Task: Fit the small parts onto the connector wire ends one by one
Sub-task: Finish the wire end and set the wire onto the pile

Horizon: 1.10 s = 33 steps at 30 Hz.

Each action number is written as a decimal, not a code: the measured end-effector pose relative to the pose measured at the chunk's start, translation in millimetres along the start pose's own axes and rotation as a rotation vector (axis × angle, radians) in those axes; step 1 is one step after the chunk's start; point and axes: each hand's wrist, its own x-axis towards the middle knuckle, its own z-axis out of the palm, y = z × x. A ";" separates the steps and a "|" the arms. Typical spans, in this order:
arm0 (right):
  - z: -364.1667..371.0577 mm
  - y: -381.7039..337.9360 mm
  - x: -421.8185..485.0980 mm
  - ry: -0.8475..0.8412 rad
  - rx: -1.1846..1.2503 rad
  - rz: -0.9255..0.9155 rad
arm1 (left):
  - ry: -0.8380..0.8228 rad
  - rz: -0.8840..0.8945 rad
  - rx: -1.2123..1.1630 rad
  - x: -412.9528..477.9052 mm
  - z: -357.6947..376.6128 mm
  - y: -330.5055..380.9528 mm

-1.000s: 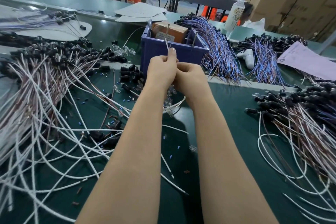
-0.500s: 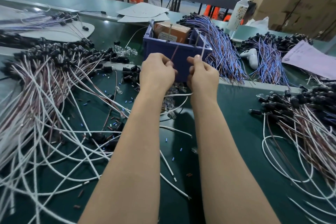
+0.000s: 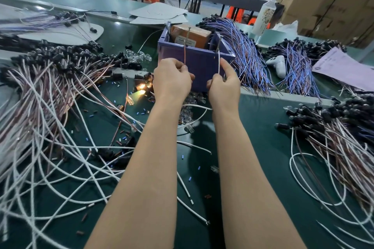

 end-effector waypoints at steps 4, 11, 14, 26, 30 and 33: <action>0.1 -1.0 -1.2 -0.003 0.002 0.001 | -0.008 0.016 0.000 -0.7 -0.1 0.1; -1.9 -2.6 -0.6 0.000 0.011 0.015 | -0.015 0.022 0.002 -0.6 0.1 0.2; -2.5 -3.1 -1.9 -0.011 0.023 0.022 | -0.024 0.023 -0.005 -2.0 0.6 -0.8; -38.5 -42.0 -7.1 0.288 -0.508 -0.254 | -0.435 -0.028 0.291 -9.3 -6.9 1.2; -17.5 -57.3 -30.3 -0.180 -0.606 -0.331 | 0.075 -0.024 -0.116 -4.6 -20.4 9.8; 17.0 -36.8 -46.6 -0.527 -0.869 -0.136 | 0.279 -0.104 -0.452 -6.3 -33.0 10.6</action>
